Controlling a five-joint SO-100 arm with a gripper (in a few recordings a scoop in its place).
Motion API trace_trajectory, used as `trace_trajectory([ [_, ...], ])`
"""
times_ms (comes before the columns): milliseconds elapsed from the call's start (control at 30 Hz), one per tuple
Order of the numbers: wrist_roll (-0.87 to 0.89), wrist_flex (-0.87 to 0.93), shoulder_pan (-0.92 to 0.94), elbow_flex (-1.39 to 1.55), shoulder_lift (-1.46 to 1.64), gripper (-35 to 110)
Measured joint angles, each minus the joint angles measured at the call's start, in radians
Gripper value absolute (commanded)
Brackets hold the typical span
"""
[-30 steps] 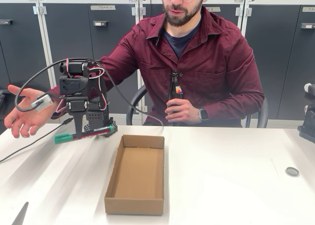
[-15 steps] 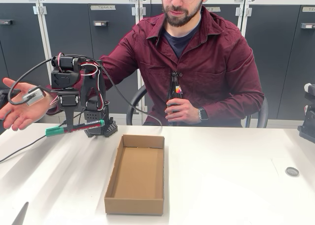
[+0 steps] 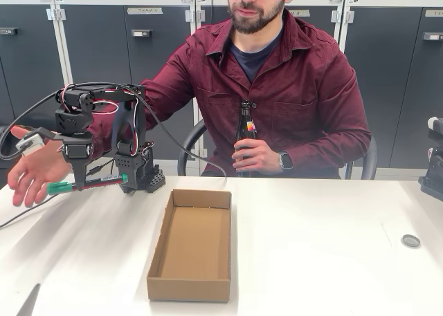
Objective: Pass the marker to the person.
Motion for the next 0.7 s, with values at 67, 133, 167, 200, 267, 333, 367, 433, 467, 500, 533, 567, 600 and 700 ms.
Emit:
trace_trajectory([
  [67,-0.021,0.002,0.029,0.015,0.014,-5],
  [133,-0.041,0.009,0.049,0.035,0.038,-5],
  [167,-0.052,0.015,0.06,0.046,0.055,-5],
  [200,-0.063,0.02,0.067,0.055,0.069,-5],
  [267,-0.081,0.028,0.083,0.078,0.098,-5],
  [333,-0.101,0.037,0.097,0.101,0.133,-5],
  [367,-0.11,0.041,0.104,0.117,0.155,-5],
  [433,-0.133,0.051,0.121,0.144,0.196,-5],
  [467,-0.149,0.052,0.13,0.163,0.219,-5],
  [500,-0.158,0.054,0.14,0.181,0.242,-5],
  [533,-0.164,0.054,0.149,0.187,0.255,-5],
  [567,-0.175,0.043,0.163,0.207,0.276,-5],
  [600,-0.184,0.025,0.176,0.239,0.305,-5],
  [700,-0.21,0.009,0.206,0.285,0.36,-5],
])
